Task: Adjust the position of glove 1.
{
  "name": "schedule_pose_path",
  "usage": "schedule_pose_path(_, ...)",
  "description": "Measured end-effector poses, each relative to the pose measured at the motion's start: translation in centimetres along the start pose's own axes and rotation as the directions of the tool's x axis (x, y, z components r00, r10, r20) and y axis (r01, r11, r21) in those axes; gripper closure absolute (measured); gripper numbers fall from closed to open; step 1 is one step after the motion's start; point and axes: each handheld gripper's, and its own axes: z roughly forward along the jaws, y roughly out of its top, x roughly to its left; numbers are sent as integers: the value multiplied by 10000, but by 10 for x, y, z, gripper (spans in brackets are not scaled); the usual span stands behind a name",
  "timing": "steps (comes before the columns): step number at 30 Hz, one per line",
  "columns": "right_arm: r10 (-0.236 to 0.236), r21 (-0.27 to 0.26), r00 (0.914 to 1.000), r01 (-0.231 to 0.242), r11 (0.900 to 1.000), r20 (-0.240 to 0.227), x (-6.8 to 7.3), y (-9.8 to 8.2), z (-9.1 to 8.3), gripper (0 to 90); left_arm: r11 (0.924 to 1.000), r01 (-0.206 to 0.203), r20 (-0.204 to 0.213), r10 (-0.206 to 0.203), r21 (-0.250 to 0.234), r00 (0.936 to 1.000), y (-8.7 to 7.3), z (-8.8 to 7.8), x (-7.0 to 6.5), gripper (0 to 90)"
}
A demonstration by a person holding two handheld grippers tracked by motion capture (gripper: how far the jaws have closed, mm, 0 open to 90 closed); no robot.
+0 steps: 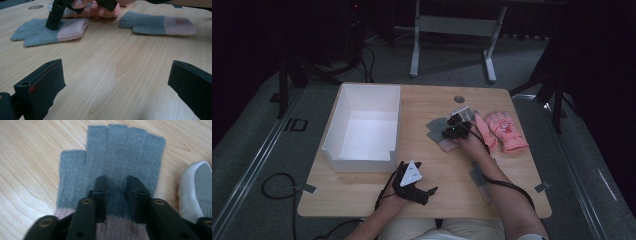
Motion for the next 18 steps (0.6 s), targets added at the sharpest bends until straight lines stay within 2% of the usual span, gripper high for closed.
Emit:
schedule_pose_path(3,237,83,9997,-237,9997,77,4,2,0,802,10000,6,-27,-6,10,10000,0,0,0,3)
schedule_pose_path(7,1193,428,9926,-1183,9921,-230,5,7,-1,852,10000,-7,-103,7,4,9999,0,0,0,3)
schedule_pose_path(10,1319,483,9910,-1307,9902,-224,9,8,-6,856,10000,5,-96,-5,7,10000,0,0,0,3)
schedule_pose_path(11,1341,512,9909,-1333,9897,-129,16,5,-15,860,10000,26,-74,-26,-58,10000,0,0,1,3)
schedule_pose_path(14,1870,220,9821,-1875,9820,220,29,-6,-33,861,10000,-5,-72,4,-72,10000,0,-1,1,3)
schedule_pose_path(15,2107,47,9774,-2108,9775,201,34,-11,-40,861,10000,-23,-72,22,-72,10000,0,-1,1,3)
schedule_pose_path(16,2107,47,9774,-2108,9775,201,34,-11,-40,861,10000,-23,-72,22,-72,10000,0,-1,1,3)
schedule_pose_path(17,2224,-66,9747,-2223,9749,238,40,-16,-47,861,10000,-65,-88,64,-64,9999,0,0,0,3)
schedule_pose_path(18,2519,-483,9673,-2502,9670,310,50,-26,-62,861,10000,-81,-90,80,-57,9999,0,-1,0,3)
